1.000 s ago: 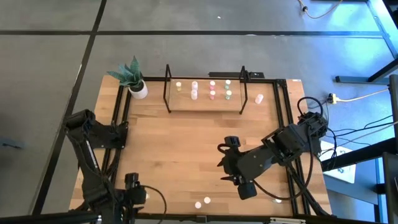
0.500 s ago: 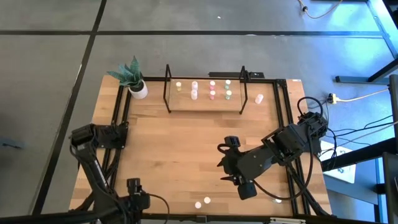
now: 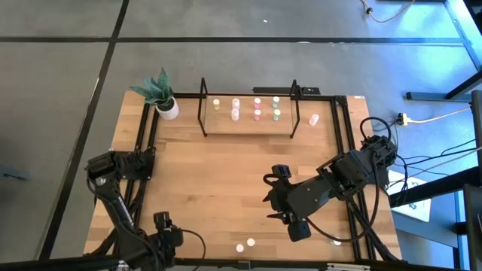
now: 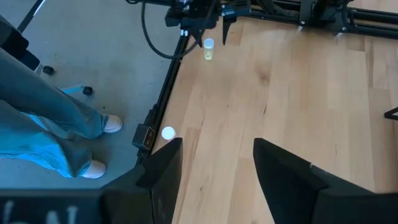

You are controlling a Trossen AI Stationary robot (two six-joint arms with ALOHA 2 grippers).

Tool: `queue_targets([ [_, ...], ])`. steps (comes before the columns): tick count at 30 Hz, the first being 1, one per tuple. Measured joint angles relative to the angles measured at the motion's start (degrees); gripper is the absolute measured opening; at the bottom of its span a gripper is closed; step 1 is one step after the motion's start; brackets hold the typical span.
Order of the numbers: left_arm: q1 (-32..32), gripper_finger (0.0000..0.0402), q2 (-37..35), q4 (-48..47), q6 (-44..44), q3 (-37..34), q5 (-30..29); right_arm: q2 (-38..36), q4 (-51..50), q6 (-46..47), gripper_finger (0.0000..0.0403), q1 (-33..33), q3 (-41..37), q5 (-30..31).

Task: Pick and place medicine bottles onto shelf by color
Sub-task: Put the left yellow pill bottle on the shelf aligned with the other yellow pill bottle

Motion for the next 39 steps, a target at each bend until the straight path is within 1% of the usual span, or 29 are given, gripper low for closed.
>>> queue_targets([
  [2, 0.0, 0.0257, -0.01, 0.73, -0.3, -1.03, -0.02, 0.0, 0.02, 0.0, 0.0197, 0.0, 0.0, 0.0],
  [8, 0.0, 0.0257, 0.0, 9.09, 0.21, -4.74, 0.25, 0.0, 0.02, 0.0, 0.0197, 0.0, 0.0, 0.0],
  [11, 0.0, 0.0257, 0.0, 11.27, 0.21, -5.73, 0.31, 0.0, 0.02, 0.0, 0.0197, 0.0, 0.0, 0.0],
  [27, 0.0, 0.0257, 0.0, 11.6, 0.25, -5.84, -0.15, 0.0, 0.0, -0.24, 0.0197, 0.0, 0.0, 0.0],
  [39, -0.02, 0.0256, 0.0, 13.5, 0.27, -5.84, -0.38, 0.0, 0.0, -0.21, 0.0197, 0.0, 0.0, 0.02],
])
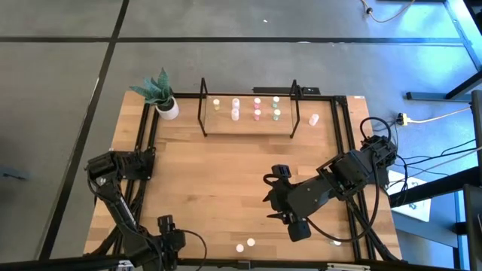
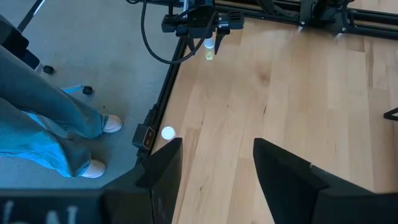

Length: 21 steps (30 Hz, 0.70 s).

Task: Pick and place medicine bottles onto shelf by color
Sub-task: Put the left yellow pill bottle on the shelf aligned with the other yellow pill bottle

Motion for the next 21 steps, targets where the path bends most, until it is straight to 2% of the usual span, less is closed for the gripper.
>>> queue_targets([
  [9, 0.02, 0.0228, 0.0, -0.04, 0.0, 0.0, 0.01, 0.0, 0.0, 0.01, 0.0197, 0.0, 0.0, 0.0],
  [21, 0.01, 0.0122, 0.0, -0.15, 0.02, 0.0, 0.33, 0.0, 0.0, 0.01, 0.0197, 0.0, 0.0, 0.02],
])
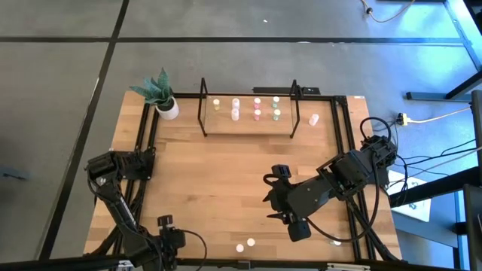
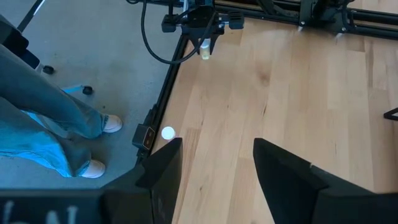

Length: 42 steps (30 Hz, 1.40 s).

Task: Pick and place medicine bottles onto shelf by color
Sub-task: Put the left yellow pill bottle on the shelf aligned with the other yellow pill bottle

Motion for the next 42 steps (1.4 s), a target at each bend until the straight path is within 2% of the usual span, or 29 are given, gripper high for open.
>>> queue_targets([
  [5, 0.01, 0.0083, -0.11, -0.44, 0.01, 0.0, 1.31, 0.0, 0.0, 0.0, 0.0197, 0.0, 0.0, 0.0],
  [12, 0.63, 0.0086, -0.12, -0.48, 0.0, 0.62, 2.25, 0.0, 0.0, 0.02, 0.0197, 0.02, 0.0, 2.37],
  [19, 3.89, 0.0086, -1.14, -0.56, 0.0, 2.67, 1.92, 0.0, -0.48, 2.63, 0.0197, 0.02, 0.0, 4.32],
  [32, 12.92, 0.0085, -6.94, -1.17, 10.22, 2.86, 0.81, 0.0, -0.7, 3.19, 0.0197, 0.02, 0.0, 19.14],
  [42, 22.19, 0.0086, -12.22, -1.27, 16.14, 2.86, -2.33, 0.0, -2.29, 3.01, 0.0197, -0.08, 0.02, 27.41],
])
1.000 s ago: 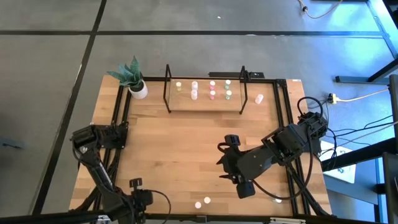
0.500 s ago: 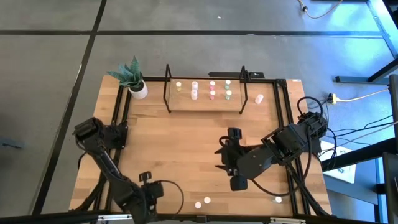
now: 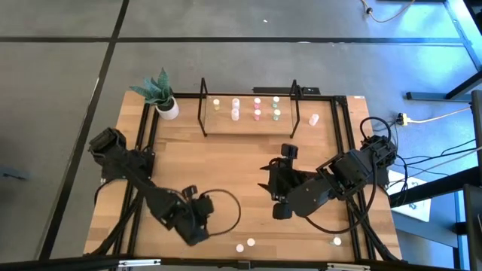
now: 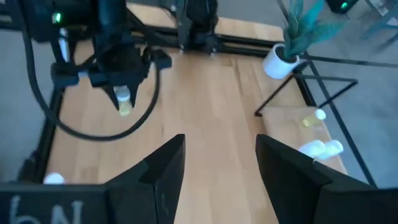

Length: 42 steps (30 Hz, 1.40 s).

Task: Pick and place medicine bottles onto shelf by color
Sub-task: Put the left yellow pill bottle on the shelf aligned with the other yellow pill bottle

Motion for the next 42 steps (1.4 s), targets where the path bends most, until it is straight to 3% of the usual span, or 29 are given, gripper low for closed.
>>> queue_targets([
  [9, 8.15, 0.0087, -4.25, -0.3, 7.05, 0.0, -3.06, -2.27, -13.49, 5.24, 0.0197, -3.97, 0.0, -0.28],
  [16, 15.47, 0.0088, -6.35, -1.21, 13.62, 0.22, -3.24, -6.24, -13.3, 0.87, 0.0197, -7.05, 0.02, -1.39],
  [26, 24.99, 0.0088, -6.45, -8.38, 23.34, 11.32, -1.98, -7.85, -13.33, -3.0, 0.0197, -11.8, -1.48, -4.98],
  [32, 29.55, 0.0088, -6.45, -15.35, 23.46, 17.95, -2.44, -7.8, -13.23, -0.24, 0.0197, -12.46, -9.6, -6.08],
  [37, 32.64, 0.0088, -6.45, -17.57, 24.31, 18.63, -1.59, -8.42, -12.17, 3.1, 0.0197, -12.88, -17.9, -6.69],
  [42, 34.34, 0.0088, -6.45, -17.77, 24.43, 18.64, -0.56, -15.24, -6.73, 7.11, 0.0197, -13.72, -28.97, -7.56],
])
